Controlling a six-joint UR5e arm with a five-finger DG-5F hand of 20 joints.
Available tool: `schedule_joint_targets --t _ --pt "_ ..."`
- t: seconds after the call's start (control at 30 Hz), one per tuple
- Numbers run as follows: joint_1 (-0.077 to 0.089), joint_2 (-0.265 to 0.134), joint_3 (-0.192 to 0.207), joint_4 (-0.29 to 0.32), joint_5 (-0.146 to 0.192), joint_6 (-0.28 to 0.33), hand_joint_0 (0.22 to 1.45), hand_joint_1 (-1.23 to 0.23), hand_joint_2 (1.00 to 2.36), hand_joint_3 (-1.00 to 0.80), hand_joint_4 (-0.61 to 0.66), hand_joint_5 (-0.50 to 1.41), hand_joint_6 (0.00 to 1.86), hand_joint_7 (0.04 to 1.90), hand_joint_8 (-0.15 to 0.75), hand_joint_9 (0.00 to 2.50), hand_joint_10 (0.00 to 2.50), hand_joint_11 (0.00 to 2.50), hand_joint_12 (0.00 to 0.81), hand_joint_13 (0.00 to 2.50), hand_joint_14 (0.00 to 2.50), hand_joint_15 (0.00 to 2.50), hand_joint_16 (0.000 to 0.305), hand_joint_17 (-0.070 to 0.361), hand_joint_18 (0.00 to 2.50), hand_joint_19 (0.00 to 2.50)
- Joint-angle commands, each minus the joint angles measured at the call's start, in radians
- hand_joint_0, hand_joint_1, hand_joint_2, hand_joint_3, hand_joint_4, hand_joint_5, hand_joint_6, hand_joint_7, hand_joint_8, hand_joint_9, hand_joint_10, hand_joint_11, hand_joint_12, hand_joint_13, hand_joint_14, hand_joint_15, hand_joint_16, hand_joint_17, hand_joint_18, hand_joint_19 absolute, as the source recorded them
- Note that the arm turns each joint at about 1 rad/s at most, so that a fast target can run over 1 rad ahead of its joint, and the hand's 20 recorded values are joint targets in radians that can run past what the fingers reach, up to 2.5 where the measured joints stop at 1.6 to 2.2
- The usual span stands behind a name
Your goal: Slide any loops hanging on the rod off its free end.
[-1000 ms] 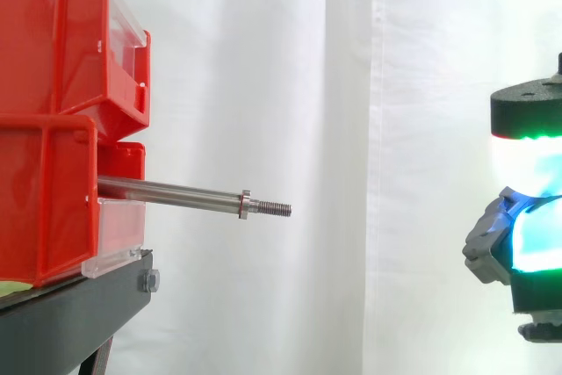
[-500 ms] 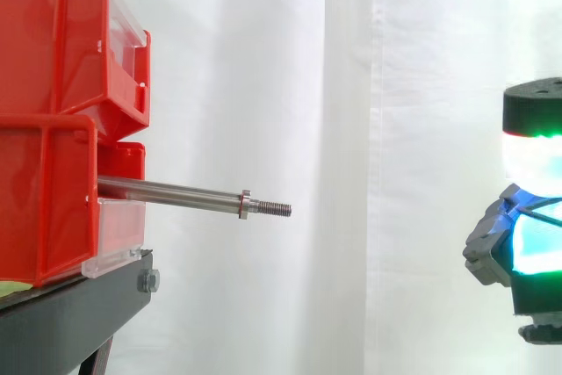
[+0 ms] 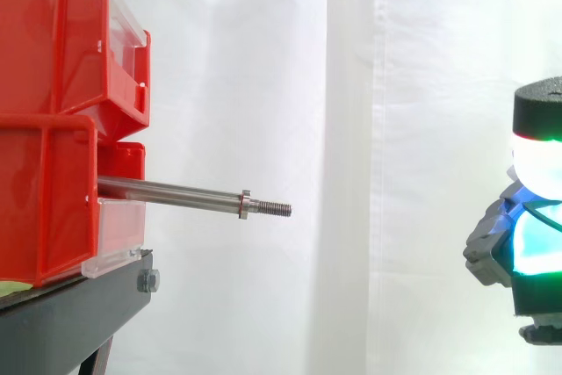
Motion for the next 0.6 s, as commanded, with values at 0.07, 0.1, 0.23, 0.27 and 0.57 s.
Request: schedule_joint_targets --t 0.07,0.1,0.23,0.27,0.57 --pt "-0.001 0.0 0.001 0.0 0.0 0.0 0.6 -0.76 1.03 -0.02 0.18 -0.14 0.9 1.36 0.33 1.18 0.03 0.65 0.378 1.01 0.02 0.52 0.067 0.15 0.89 0.71" --pt "0.001 0.0 0.0 0.0 0.0 0.0 0.6 -0.76 1.03 -0.01 0.17 -0.14 0.9 1.36 0.327 1.19 0.02 0.65 0.379 1.02 0.02 0.53 0.066 0.149 0.89 0.72" --pt "0.001 0.0 0.0 0.0 0.0 0.0 0.59 -0.76 1.03 0.01 0.18 -0.14 0.9 1.37 0.322 1.21 0.03 0.65 0.382 1.02 0.02 0.53 0.066 0.149 0.89 0.72" --pt "0.001 0.0 0.0 0.0 0.0 0.0 0.59 -0.75 1.03 0.01 0.18 -0.13 0.9 1.37 0.318 1.21 0.02 0.66 0.378 1.02 0.02 0.53 0.066 0.149 0.89 0.72" --pt "0.001 -0.001 0.0 0.005 -0.002 0.0 0.57 -0.72 1.02 0.02 0.17 -0.12 0.89 1.37 0.326 1.17 0.02 0.51 0.415 0.93 0.02 0.44 0.073 0.165 0.88 0.67"
